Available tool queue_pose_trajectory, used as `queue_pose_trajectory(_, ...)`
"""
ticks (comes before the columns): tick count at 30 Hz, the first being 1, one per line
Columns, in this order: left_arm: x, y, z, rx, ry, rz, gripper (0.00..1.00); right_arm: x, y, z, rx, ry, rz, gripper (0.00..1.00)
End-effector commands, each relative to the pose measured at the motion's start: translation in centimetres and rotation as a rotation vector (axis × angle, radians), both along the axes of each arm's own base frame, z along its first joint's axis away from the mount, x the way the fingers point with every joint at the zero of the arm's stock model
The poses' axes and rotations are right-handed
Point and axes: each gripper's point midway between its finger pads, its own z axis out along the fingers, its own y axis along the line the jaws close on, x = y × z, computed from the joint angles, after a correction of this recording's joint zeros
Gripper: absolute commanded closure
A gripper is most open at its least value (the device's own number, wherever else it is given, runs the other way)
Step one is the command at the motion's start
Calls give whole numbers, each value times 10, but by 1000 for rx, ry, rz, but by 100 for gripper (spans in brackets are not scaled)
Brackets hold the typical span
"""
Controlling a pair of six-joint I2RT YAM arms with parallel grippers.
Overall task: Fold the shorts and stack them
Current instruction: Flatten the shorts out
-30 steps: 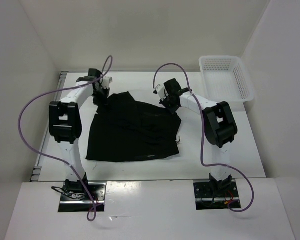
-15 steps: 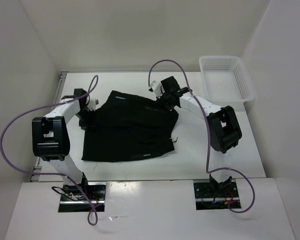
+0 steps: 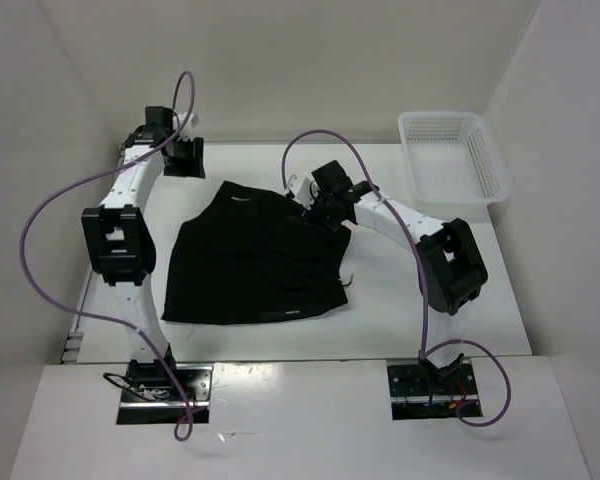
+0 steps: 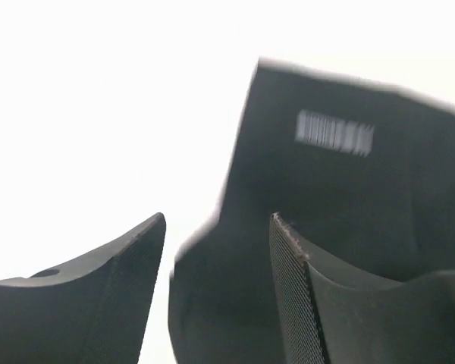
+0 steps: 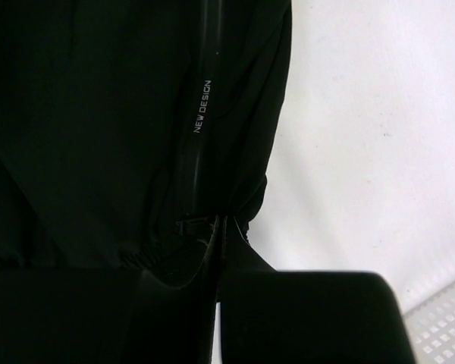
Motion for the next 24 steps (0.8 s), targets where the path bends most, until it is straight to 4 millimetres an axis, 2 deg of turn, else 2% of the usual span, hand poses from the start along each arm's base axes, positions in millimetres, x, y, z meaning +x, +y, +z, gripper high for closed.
queue_pose_trajectory(1, 46, -24, -27, 5, -40, -51, 35, 4, -2, 0, -11, -23, 2, 100)
queue_pose_trajectory(2, 55, -26, -49, 21, -17, -50, 35, 4, -4, -5, -23, -18, -3, 100)
queue_pose_trajectory(3, 69, -38, -39, 21, -56, -69, 31, 4, -4, -11, -30, -7, -3, 100)
queue_pose_trajectory(4, 76, -43, -54, 21, -46, -79, 29, 6, -8, -11, -30, -6, -14, 100)
queue_pose_trajectory(6, 85, -61, -57, 6, -59, -114, 27, 10, -6, -18, -29, 2, -21, 100)
queue_pose_trajectory(7, 93, -62, -59, 5, -69, -114, 25, 12, -10, -18, -29, 2, -30, 100)
queue_pose_trajectory(10, 99, -78, -68, -13, -74, -148, 25, 19, -9, -20, -13, 3, -60, 81)
queue_pose_trajectory(13, 110, -76, -73, 1, -98, -137, 25, 28, -14, -14, 29, 16, -102, 45)
queue_pose_trajectory(14, 113, -74, -69, 11, -108, -128, 25, 24, -19, -18, 33, 53, -118, 29)
queue_pose_trajectory(15, 115, -69, -76, 32, -105, -112, 25, 26, -21, -15, 61, 67, -138, 25)
queue_pose_trajectory(20, 109, -62, -89, 62, -71, -90, 24, 18, -47, -12, 197, 209, -204, 21)
queue_pose_trajectory(22, 103, -59, -99, 75, -45, -82, 21, 9, -52, -21, 196, 251, -221, 21)
queue_pose_trajectory(24, 99, -64, -113, 76, -18, -92, 21, 7, -49, -25, 212, 276, -228, 21)
